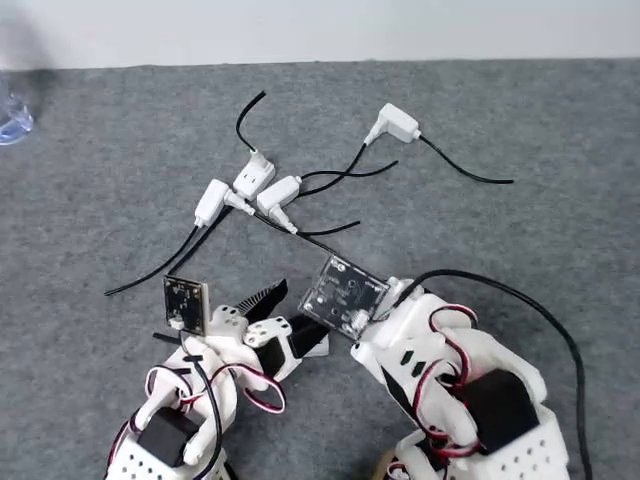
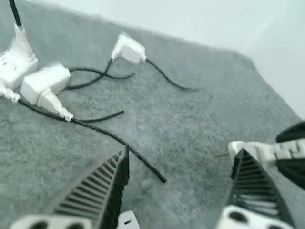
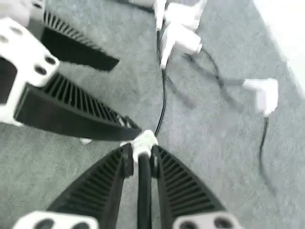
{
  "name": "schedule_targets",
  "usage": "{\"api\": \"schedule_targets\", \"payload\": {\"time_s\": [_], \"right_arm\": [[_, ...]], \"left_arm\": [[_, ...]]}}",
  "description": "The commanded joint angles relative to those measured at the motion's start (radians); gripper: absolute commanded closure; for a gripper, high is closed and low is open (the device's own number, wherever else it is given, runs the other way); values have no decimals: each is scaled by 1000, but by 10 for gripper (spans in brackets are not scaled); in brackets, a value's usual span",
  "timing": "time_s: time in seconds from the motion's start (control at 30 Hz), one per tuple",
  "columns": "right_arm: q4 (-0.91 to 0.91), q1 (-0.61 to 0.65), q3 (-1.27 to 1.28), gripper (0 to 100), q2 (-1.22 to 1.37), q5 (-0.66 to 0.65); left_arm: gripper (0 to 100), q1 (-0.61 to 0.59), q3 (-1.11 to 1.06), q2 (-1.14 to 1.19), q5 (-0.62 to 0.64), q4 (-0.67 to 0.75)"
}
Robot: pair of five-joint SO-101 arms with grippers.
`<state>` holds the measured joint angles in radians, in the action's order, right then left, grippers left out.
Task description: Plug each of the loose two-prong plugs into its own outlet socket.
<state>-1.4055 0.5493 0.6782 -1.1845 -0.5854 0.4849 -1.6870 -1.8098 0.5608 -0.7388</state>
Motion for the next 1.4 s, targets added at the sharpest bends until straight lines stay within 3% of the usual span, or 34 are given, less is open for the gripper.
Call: {"api": "schedule_targets", "payload": {"time_s": [0.0,0.37,0.67,0.93,1.13,1.37], "right_arm": [[31,16,-81,988,-22,11],[53,5,55,988,-22,-63],[68,-71,51,988,1,-137],[24,-65,-184,988,341,-98],[-73,30,-394,988,616,-87],[36,22,-353,988,806,-77]], "left_arm": [[675,2,4,-9,-2,-14],[675,-15,5,-9,-2,-14],[674,-448,22,-11,-2,-15],[674,-732,7,-11,-3,-158],[674,-815,5,-11,-95,-252],[674,-813,5,-11,-121,-288]]}}
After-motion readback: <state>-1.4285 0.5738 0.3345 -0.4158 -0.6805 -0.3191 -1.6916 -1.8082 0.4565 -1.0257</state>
